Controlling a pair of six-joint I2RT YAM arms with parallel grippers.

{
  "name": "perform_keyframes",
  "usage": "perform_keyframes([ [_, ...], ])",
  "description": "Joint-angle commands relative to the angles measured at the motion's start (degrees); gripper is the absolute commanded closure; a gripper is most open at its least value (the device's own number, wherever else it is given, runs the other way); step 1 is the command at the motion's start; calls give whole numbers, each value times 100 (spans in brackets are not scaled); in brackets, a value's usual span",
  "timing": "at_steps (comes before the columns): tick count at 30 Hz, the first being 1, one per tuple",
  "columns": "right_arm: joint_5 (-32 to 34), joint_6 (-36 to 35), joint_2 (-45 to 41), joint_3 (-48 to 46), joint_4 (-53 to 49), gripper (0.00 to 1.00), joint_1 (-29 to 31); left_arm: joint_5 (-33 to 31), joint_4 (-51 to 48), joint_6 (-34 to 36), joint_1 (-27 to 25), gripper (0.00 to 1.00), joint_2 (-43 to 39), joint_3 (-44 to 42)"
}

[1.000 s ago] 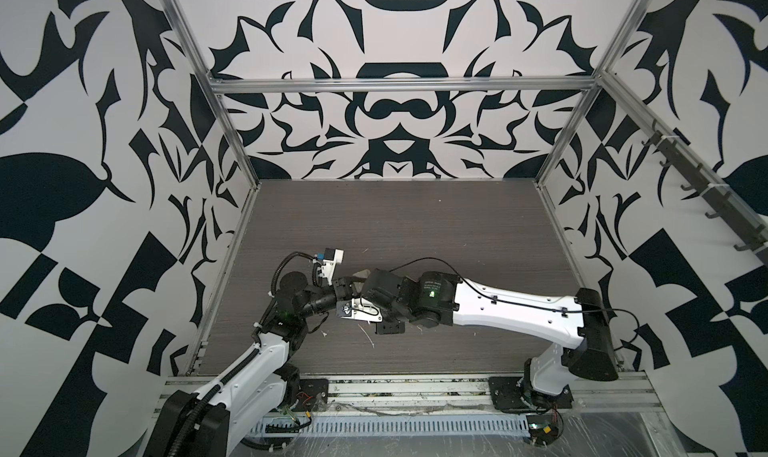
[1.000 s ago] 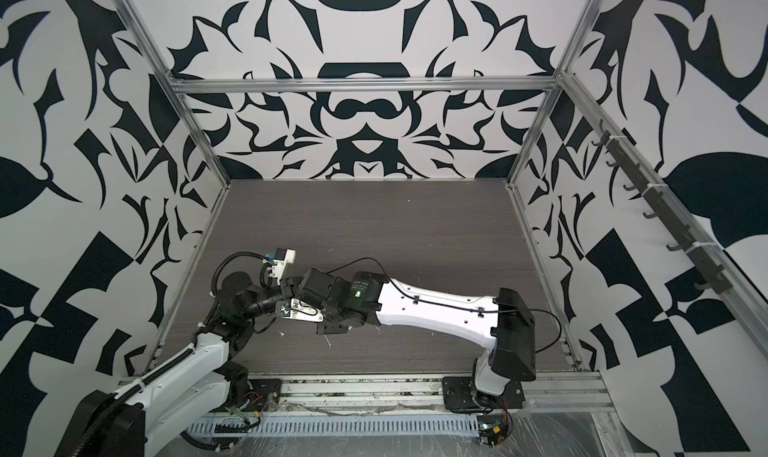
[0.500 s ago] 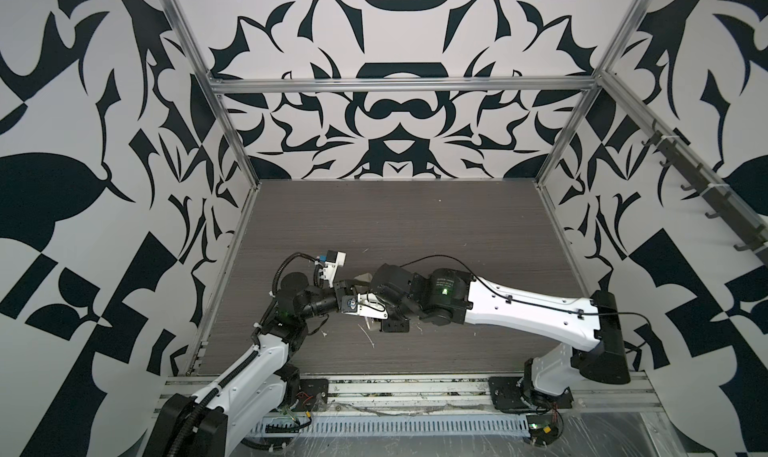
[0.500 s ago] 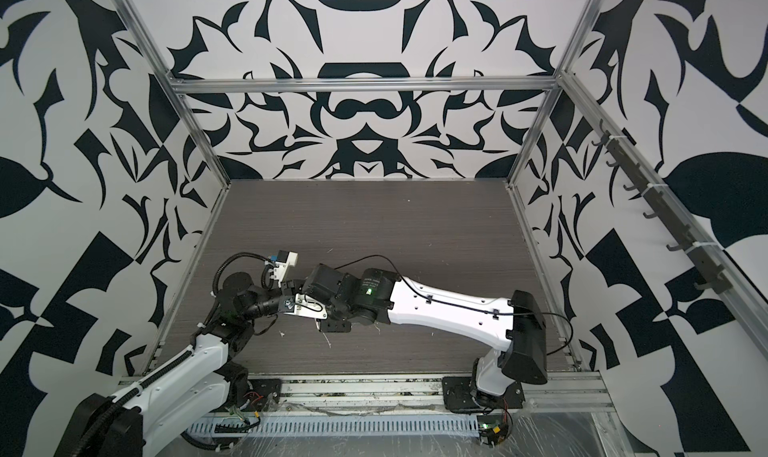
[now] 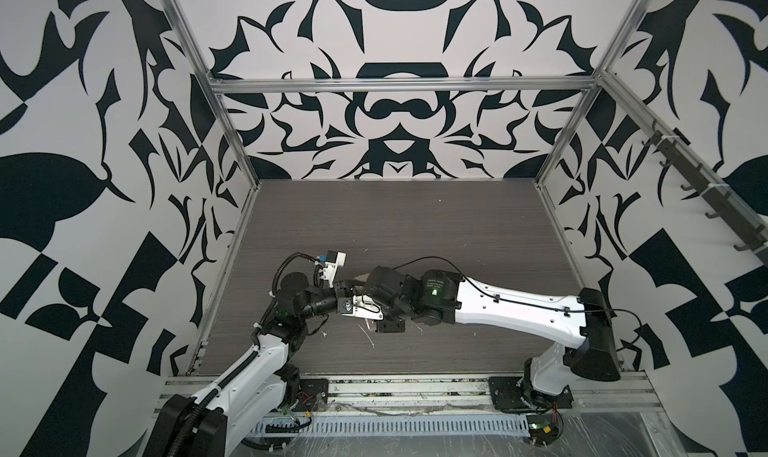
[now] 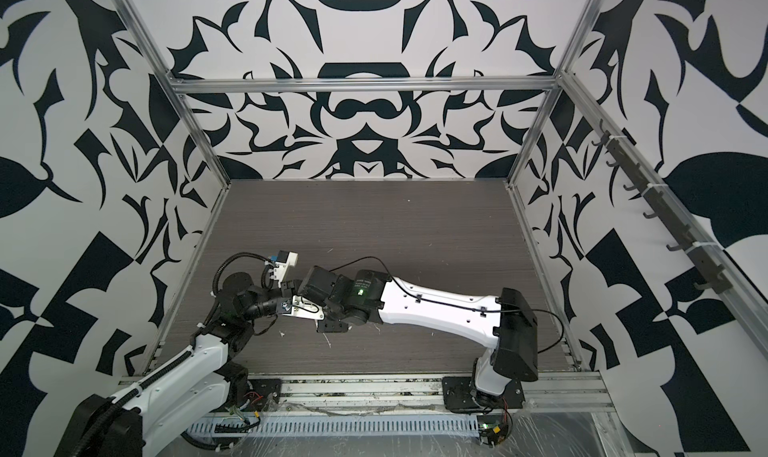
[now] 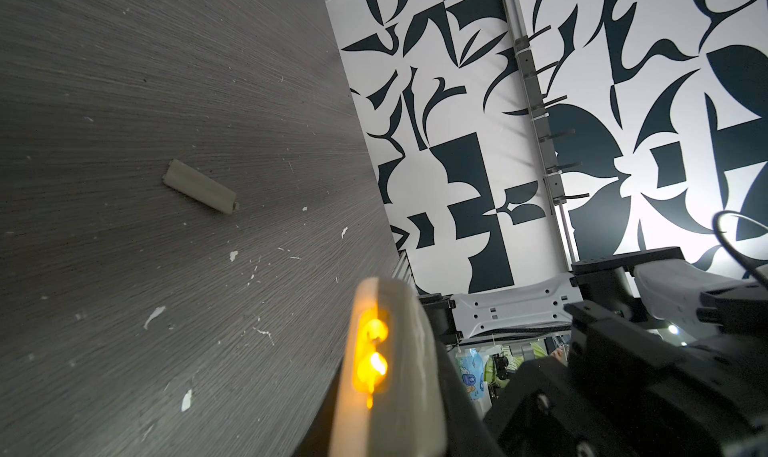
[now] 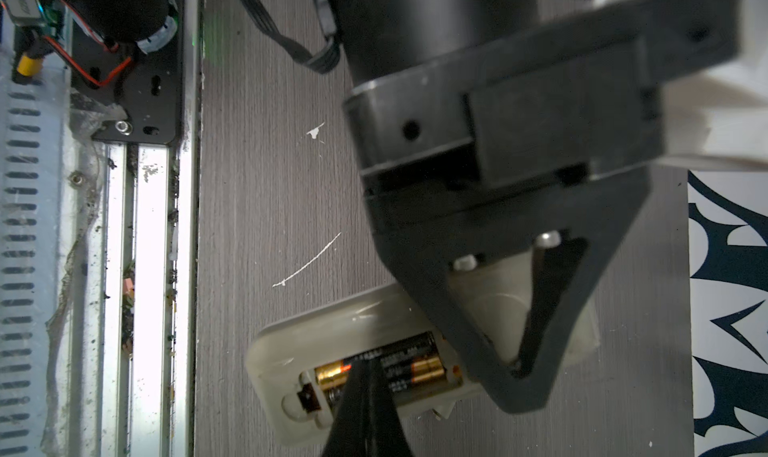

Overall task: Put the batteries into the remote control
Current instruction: 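Press the right gripper fingertips down on the batteries in the remote, then lift the right gripper away and lower it onto the cream battery cover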

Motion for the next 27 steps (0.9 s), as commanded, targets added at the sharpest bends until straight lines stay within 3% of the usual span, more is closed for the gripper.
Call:
perform_keyframes([
  [1,43,-49,-56,96,142,94,-20,90,131,19,18,100,-56,148],
  [10,150,-71,163,-232,203,98,-192,102,197,-3,23,100,-49,152],
  [15,124,119,74,85,163,92,-208,93,167,23,25,100,32,161],
  [21,27,1034,-445,566,199,72,-332,-238,-671,472,189,100,-144,292],
  [24,-487,1953,-858,242,383,62,-1045,-392,-1028,738,397,100,-192,355],
  [27,-798,2736,-983,-90,210,45,-1985,-411,-1037,789,482,100,-133,310],
])
